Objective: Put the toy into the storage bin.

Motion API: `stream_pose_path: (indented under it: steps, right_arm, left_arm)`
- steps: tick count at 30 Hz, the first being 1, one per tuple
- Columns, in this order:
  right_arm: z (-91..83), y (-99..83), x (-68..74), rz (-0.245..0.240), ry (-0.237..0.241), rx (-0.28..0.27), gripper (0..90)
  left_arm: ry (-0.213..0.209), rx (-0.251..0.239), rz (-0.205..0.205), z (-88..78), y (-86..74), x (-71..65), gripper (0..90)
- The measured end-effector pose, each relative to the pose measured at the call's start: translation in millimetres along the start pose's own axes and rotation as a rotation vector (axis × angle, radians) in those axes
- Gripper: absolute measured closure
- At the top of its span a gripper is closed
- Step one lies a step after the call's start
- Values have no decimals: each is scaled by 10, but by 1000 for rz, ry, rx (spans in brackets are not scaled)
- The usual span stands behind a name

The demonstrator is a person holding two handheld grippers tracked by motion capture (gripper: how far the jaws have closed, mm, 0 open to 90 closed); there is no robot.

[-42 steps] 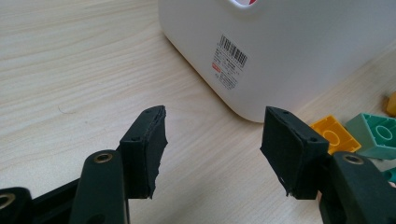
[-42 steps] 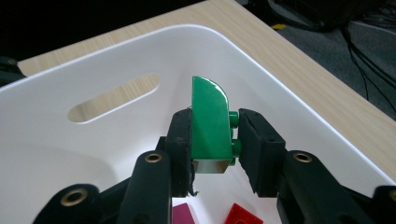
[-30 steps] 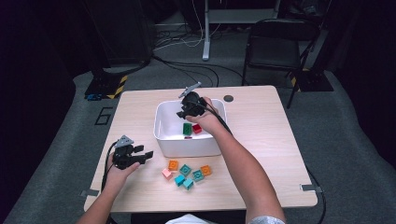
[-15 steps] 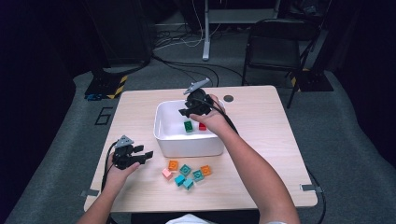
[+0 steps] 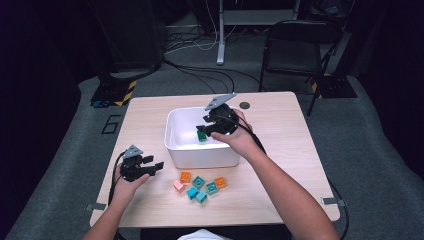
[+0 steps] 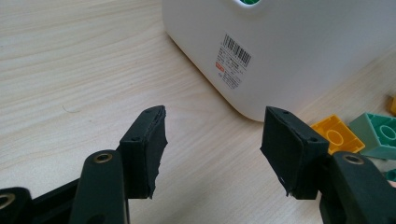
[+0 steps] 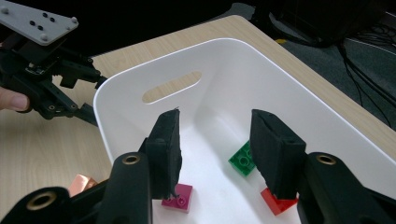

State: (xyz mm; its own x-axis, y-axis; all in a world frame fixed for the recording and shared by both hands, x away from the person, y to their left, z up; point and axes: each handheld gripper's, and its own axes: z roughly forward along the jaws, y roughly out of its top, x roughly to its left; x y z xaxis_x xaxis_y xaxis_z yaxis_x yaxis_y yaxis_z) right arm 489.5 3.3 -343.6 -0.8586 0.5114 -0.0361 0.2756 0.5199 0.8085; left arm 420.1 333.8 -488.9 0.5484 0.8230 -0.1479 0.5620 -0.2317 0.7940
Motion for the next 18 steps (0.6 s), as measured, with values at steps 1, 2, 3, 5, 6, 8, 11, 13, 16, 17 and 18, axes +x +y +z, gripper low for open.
stream_pose_path:
  steps: [1,2,3,5,6,8,11,13,16,17,18]
  right_arm:
    - [-20,-13,10,7,0,-8,523]
    - [-42,-26,24,12,1,-10,521]
    - [-63,-36,37,10,1,-13,520]
    - [-114,-60,65,10,7,-26,519]
    - [-141,-73,80,13,12,-28,518]
    - [-196,-104,116,11,15,-36,517]
    - [-272,-157,168,7,24,-50,516]
    - [-313,-197,206,-2,24,-60,516]
    - [-358,-258,259,-10,32,-59,516]
    - [-372,-280,278,-9,34,-58,516]
    - [-386,-309,298,-7,39,-60,516]
  left_arm:
    - [3,-6,-2,3,-2,1,396]
    - [4,-7,-3,2,-2,2,396]
    - [5,-7,-3,-1,-2,2,396]
    - [6,-2,-1,-9,0,5,396]
    - [5,-1,-3,-9,-1,5,396]
    - [5,-1,-3,-8,-1,6,396]
    - [4,-1,-3,-7,-1,7,396]
    - [4,-2,-2,-8,-1,5,396]
    - [9,-13,-3,1,-5,-1,396]
    - [8,-3,-1,-5,-2,2,396]
    - [9,-4,-3,-4,-2,3,396]
